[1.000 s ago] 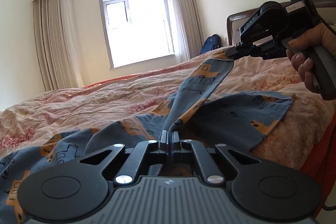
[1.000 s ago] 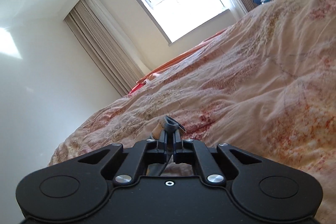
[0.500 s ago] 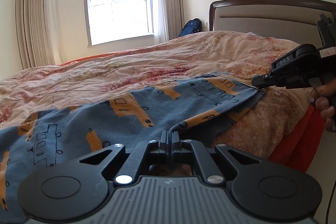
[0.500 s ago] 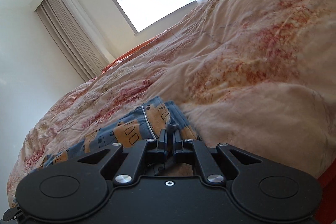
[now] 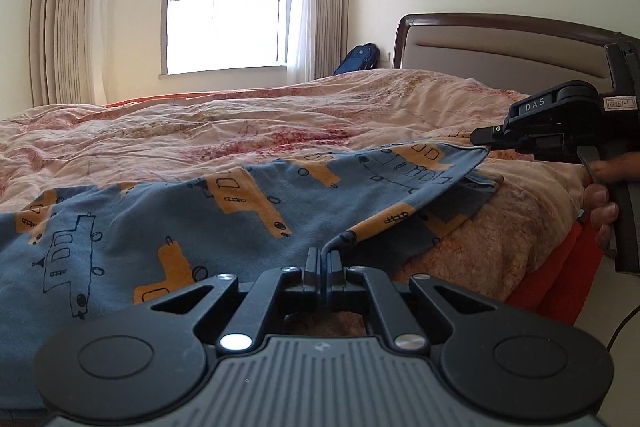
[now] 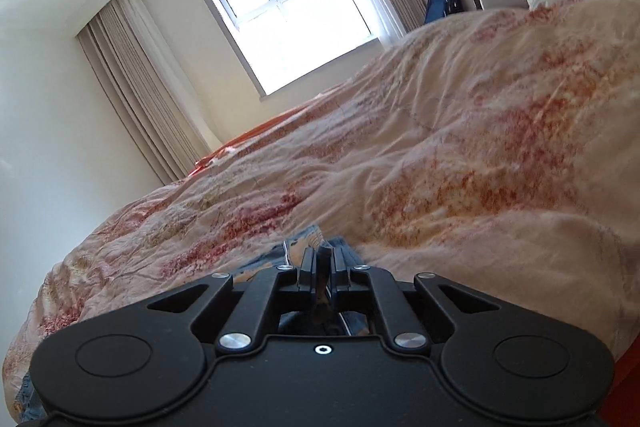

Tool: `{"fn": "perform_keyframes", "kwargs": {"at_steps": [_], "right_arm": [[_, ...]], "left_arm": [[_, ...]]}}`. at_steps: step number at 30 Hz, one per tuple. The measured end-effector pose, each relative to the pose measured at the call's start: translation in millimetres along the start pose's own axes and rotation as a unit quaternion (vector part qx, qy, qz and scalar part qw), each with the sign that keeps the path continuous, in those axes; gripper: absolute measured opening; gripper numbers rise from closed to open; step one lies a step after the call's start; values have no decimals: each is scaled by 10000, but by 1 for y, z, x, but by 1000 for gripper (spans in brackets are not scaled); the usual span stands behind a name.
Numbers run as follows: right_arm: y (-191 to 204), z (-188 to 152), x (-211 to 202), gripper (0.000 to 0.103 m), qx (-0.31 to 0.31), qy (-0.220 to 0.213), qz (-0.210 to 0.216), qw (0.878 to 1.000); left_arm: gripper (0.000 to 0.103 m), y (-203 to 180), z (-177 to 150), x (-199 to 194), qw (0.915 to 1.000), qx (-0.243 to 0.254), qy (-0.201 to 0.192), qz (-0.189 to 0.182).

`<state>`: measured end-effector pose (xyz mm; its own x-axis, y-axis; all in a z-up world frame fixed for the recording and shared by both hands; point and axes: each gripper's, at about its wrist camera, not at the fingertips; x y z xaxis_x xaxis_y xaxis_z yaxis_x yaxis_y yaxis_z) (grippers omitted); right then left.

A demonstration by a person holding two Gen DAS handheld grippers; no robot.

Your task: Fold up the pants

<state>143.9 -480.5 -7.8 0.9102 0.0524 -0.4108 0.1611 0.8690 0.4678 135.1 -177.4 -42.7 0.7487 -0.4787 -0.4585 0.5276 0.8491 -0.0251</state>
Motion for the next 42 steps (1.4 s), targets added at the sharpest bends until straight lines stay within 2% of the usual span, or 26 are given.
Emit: {"fn": "perform_keyframes", "kwargs": {"at_steps": [3,8,10,14,15,16,18,21,24,25,27,30,33,36,39,42], "right_arm": [[-1,-3,-13,6,-132,-165,-176,9996],[-22,-31,-7,6,57,157,-507,9986],[-23,-37,-7,7,81,100,-528,9985],[-15,-38,-7,20,-148,15,-681,9976],[-13,-38,-8,25,-238,-6,-705,9972],[-12,-37,-10,31,-299,-24,-733,9969],[-8,-39,-13,61,-502,-109,-831,9952],[4,-43,-21,80,-960,-310,-960,9903],[16,-51,-25,96,-1215,-367,-860,9882],[22,-54,-26,98,-1301,-363,-758,9879],[32,-60,-28,102,-1420,-398,-633,9870],[50,-68,-28,102,-1542,-430,-483,9859],[70,-77,-27,102,-1566,-384,-283,9865],[89,-89,-25,102,-1622,-303,-70,9863],[111,-103,-21,102,-1771,-167,178,9839],[137,-118,-13,102,-1954,18,487,9795]], "left_arm": [[1,-4,0,1,9999,91,-1,-97],[2,-3,-1,8,9996,51,238,-143],[5,0,-2,11,9992,-50,344,-183],[13,2,-3,11,9991,-135,325,-215],[23,2,-3,10,9992,-140,298,-224],[41,3,-3,8,9993,-159,249,-228],[65,5,-3,4,9994,-250,133,-198],[74,10,0,0,9985,-499,-47,-210],[95,18,2,-5,9968,-753,-273,-68],[100,21,4,-8,9955,-856,-395,44],[101,27,10,-15,9935,-965,-567,229],[102,42,23,-31,9907,-948,-766,608],[102,69,36,-51,9819,-1034,-953,1268],[102,107,38,-74,9677,-1241,-1013,1947],[103,152,26,-101,9470,-1496,-951,2680],[103,195,6,-130,9207,-1723,-859,3394]]}}
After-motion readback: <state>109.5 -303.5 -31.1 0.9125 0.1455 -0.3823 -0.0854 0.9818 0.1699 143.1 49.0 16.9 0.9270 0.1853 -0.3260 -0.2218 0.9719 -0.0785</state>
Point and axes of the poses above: each gripper's, at about its wrist camera, not at the fingertips, and x roughly the way its jaws point, y to its left, z to its top
